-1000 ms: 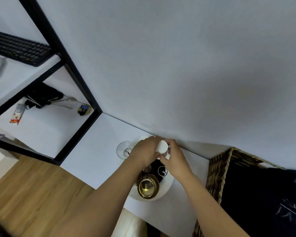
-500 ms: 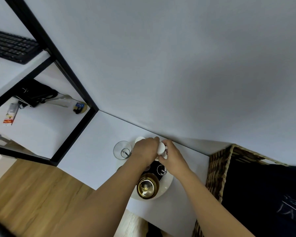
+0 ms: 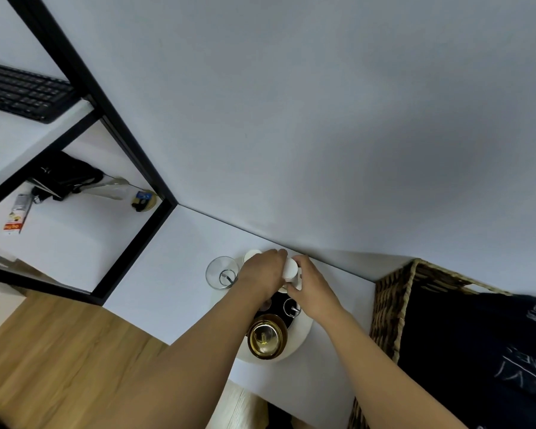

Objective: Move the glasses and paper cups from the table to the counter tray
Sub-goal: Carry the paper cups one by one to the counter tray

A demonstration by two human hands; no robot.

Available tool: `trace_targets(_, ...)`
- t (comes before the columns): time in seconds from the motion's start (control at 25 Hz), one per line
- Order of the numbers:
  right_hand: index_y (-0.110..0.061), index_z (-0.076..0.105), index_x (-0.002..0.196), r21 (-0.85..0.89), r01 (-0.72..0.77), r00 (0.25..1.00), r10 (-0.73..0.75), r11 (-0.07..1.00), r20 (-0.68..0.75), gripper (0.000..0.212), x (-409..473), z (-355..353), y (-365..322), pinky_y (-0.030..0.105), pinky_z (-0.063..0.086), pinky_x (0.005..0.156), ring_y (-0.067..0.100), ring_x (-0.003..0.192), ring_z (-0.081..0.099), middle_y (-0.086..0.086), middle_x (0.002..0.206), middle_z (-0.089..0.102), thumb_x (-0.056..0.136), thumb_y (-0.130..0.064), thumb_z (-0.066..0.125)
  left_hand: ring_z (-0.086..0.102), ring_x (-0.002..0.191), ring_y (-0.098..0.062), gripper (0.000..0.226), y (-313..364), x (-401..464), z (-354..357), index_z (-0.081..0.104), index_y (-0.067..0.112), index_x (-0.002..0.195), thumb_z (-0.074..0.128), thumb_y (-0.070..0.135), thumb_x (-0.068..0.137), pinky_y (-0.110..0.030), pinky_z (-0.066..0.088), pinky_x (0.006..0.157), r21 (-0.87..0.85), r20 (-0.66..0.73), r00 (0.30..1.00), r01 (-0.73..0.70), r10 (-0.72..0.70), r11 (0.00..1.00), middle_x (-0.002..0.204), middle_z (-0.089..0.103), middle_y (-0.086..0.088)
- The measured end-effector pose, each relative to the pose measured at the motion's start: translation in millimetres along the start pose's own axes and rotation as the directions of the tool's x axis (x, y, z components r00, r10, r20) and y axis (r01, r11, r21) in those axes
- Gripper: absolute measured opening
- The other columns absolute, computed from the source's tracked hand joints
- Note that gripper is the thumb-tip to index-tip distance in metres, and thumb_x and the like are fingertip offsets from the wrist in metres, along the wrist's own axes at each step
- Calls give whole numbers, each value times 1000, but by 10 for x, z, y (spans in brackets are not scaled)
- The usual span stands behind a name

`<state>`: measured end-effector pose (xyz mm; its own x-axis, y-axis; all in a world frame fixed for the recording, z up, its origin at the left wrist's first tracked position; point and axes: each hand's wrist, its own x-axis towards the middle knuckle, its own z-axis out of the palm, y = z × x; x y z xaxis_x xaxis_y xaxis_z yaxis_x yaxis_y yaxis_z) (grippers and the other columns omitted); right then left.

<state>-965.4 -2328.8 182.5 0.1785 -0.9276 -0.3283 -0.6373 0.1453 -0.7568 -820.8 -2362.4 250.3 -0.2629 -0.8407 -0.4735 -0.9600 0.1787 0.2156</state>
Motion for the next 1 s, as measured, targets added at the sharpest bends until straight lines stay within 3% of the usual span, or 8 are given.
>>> trace_targets(0.12, -24, 38, 144, -59, -1, 1000, 2, 998, 8, 60, -55, -86, -78, 31, 44, 96, 19, 127, 46, -3, 143, 45, 92, -27, 70, 56, 122, -31, 61, -24, -81, -78, 41, 16, 148, 66, 26, 94, -42, 52, 90, -82, -86, 994, -75, 68, 994, 145, 46, -6)
trace_targets(0.24, -24, 34, 150, -119, 35, 999, -39, 992, -31, 64, -120, -304, -262, 34, 43, 101, 21, 136, 41, -2, 152, 38, 95, -33, 66, 44, 135, -25, 65, -73, -187, -247, 39, 22, 152, 64, 41, 94, -41, 48, 97, -10, -280, 951, -140, 132, 990, 155, 40, -1)
trace_targets(0.36, -24, 27, 155, -265, 80, 980, -124, 961, -155, 67, -177, -601, -584, 42, 41, 108, 26, 144, 31, 0, 162, 26, 98, -40, 60, 17, 155, -26, 77, -104, -242, -542, 28, 26, 159, 60, 52, 94, -43, 30, 117, 120, -422, 892, -122, 162, 985, 170, 16, 0)
trace_targets(0.52, -25, 4, 162, -549, -22, 937, -175, 836, -303, 82, -335, -924, -1086, 50, 23, 122, 36, 155, 2, 7, 170, -8, 100, -52, 50, -4, 158, -27, 86, -77, -384, -981, 13, 30, 162, 56, 60, 94, -47, 11, 126, 229, -534, 819, -100, 211, 968, 173, -1, -1)
trace_targets(0.76, -25, -5, 161, -645, -163, 898, -159, 747, -411, 84, -703, -974, -1385, 55, 22, 121, 40, 154, 3, 9, 169, -16, 100, -58, 44, -11, 158, -26, 86, -81, -685, -1100, 7, 31, 162, 47, 66, 95, -50, 4, 127, 299, -536, 805, -101, 255, 949, 172, -7, 0)
trace_targets(1.0, -26, -6, 161, -568, -355, 842, -10, 742, -539, 83, -1490, -680, -1211, 56, 19, 122, 41, 154, 6, 9, 170, -12, 100, -61, 38, -14, 157, -26, 87, 158, -947, -792, 4, 33, 162, 45, 69, 95, -51, 1, 127, 391, -402, 784, -321, 473, 863, 172, -9, 0)
